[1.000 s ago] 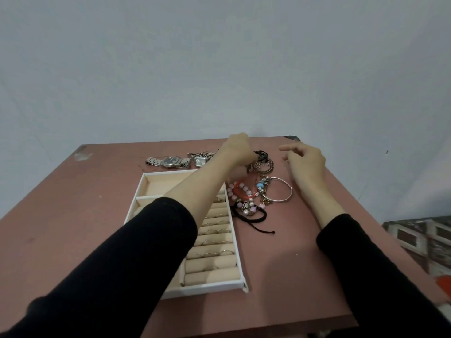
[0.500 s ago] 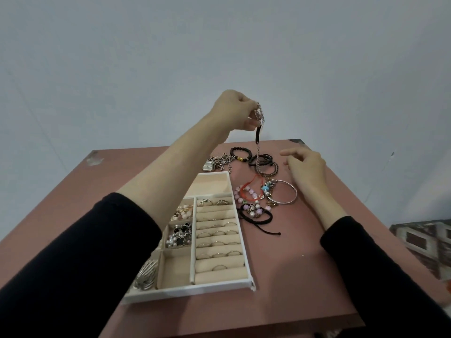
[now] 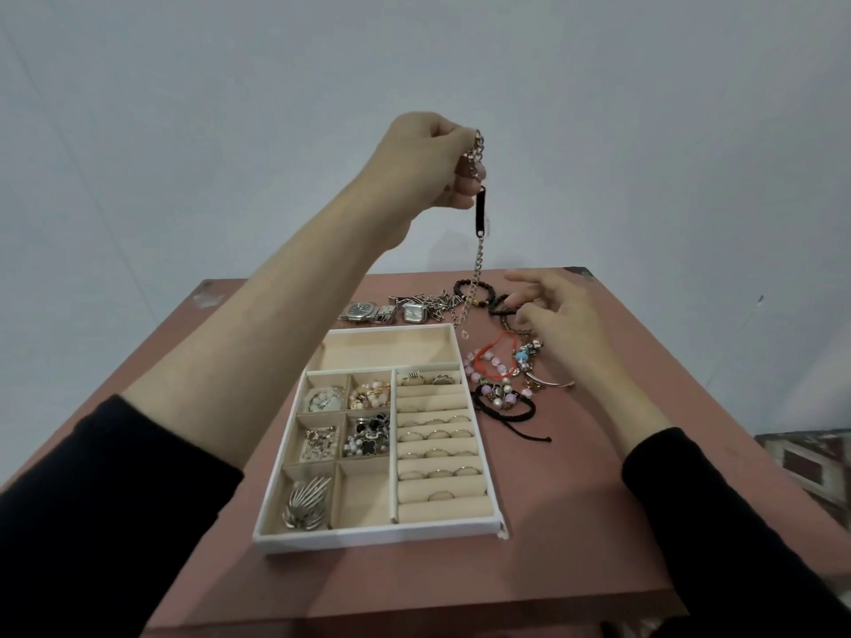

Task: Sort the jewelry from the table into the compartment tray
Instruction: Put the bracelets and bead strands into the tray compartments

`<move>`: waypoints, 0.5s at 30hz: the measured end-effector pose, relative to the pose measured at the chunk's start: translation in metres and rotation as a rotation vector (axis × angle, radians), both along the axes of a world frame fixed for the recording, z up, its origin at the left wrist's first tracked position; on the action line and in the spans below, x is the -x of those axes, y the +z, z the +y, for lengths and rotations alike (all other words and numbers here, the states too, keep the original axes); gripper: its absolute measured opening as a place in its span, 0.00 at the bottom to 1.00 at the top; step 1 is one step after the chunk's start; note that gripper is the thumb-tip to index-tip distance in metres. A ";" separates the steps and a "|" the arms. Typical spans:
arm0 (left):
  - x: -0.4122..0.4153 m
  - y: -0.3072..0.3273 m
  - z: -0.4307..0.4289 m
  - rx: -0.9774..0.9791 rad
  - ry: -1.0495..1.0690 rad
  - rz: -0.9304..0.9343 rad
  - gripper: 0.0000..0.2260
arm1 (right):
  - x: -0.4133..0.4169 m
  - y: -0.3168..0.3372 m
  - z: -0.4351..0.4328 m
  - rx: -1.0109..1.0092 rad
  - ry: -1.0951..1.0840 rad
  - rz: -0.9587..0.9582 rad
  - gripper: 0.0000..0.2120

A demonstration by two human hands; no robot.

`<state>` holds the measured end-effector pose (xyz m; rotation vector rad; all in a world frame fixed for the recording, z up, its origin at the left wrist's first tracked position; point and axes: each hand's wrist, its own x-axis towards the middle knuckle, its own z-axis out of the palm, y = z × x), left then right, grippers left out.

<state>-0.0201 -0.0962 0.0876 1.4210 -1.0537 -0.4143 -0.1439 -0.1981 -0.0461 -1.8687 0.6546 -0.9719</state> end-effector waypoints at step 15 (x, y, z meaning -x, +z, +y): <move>0.011 -0.028 0.126 -0.098 -0.003 0.017 0.05 | 0.014 -0.008 0.117 0.027 0.232 -0.037 0.13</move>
